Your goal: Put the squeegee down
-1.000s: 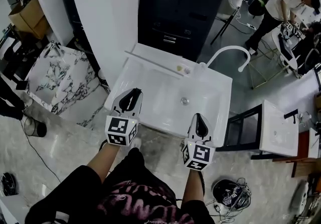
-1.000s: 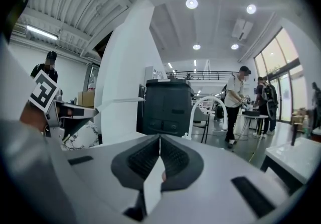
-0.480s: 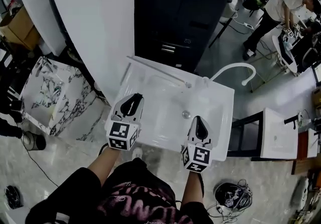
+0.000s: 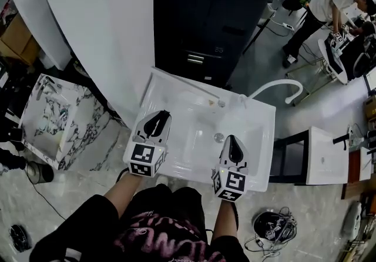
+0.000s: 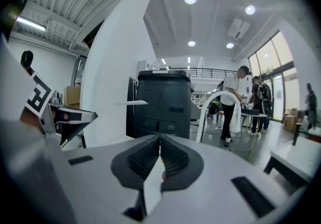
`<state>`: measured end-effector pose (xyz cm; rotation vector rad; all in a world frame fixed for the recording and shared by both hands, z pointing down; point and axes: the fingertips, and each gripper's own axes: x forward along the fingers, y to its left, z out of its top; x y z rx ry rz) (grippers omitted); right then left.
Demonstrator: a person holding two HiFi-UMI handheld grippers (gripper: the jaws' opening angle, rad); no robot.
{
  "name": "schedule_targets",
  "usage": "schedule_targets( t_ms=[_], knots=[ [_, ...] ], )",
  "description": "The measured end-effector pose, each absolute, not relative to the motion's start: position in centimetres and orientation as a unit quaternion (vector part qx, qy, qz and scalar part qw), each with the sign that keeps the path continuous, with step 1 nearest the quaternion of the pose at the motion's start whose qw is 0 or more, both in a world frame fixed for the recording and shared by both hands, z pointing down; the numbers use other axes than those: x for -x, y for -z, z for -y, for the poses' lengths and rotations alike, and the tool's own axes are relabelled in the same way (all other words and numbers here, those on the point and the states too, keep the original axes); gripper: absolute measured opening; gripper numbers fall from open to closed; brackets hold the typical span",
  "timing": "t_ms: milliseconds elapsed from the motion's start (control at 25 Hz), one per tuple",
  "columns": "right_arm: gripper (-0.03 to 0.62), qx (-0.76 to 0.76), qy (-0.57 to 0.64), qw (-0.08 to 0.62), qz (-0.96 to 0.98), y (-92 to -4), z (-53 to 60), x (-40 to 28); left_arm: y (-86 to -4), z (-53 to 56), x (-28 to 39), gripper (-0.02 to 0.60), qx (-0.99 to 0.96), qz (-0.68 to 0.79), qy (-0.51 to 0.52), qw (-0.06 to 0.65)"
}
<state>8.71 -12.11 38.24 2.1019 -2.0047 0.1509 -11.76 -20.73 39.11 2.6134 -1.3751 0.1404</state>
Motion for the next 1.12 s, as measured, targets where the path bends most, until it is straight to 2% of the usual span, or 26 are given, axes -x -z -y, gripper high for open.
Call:
schedule_targets(
  t_ms=[1120],
  knots=[
    [0.021,-0.672,-0.060,0.107,0.730,-38.9,15.5,-15.2,-38.3,22.2,7.3,0.089,-0.844,0.526,-0.066,0.081]
  ],
)
